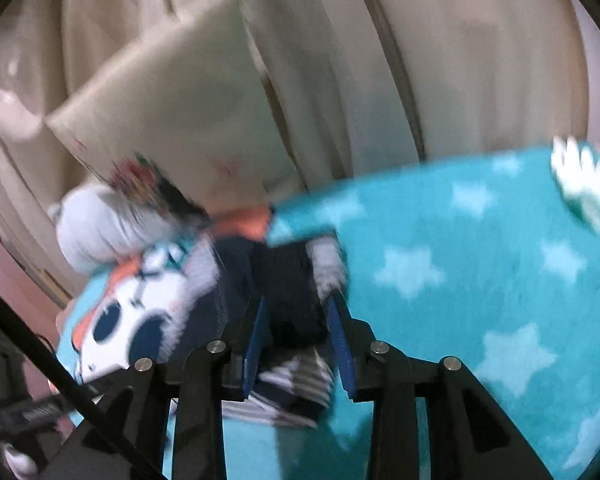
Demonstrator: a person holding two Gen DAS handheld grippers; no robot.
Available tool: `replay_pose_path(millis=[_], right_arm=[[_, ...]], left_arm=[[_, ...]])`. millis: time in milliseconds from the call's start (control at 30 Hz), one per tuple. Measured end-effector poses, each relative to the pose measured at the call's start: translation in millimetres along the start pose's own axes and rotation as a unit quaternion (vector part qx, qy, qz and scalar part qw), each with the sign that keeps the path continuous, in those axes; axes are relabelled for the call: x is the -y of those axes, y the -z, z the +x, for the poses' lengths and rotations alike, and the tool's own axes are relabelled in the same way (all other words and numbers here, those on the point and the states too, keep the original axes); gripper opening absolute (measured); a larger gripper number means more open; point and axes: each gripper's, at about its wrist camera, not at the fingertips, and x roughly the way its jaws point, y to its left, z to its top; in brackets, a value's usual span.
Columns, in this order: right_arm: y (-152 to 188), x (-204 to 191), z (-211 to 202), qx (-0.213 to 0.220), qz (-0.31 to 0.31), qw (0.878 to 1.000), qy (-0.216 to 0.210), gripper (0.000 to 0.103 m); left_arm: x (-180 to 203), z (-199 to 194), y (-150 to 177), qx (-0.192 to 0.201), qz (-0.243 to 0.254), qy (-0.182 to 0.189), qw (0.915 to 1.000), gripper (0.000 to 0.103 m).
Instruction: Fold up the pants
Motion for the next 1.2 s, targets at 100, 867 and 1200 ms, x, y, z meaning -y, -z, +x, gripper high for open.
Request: replay_pose_path(millis=[100, 867, 1200], right_arm=[[-19.8, -24.8, 5.2, 0.007, -0.015, 0.999, -0.05, 0.035], [37.4, -9.8, -19.1, 0.02, -0.01, 0.999, 0.036, 0.065], [52.8, -16.3, -16.8, 0.0, -0.04, 0.998, 0.047, 0.067]], left_arm=[[-2.3, -7.8, 2.3, 0.013, -0.001, -0.008, 0.9999, 0.065], [64.2, -32.0, 33.8, 0.118, 0.148, -0.115, 0.975, 0.091], [69.9, -21.0, 38.7, 0.089, 0.138, -0.134, 0.9773, 0.091]])
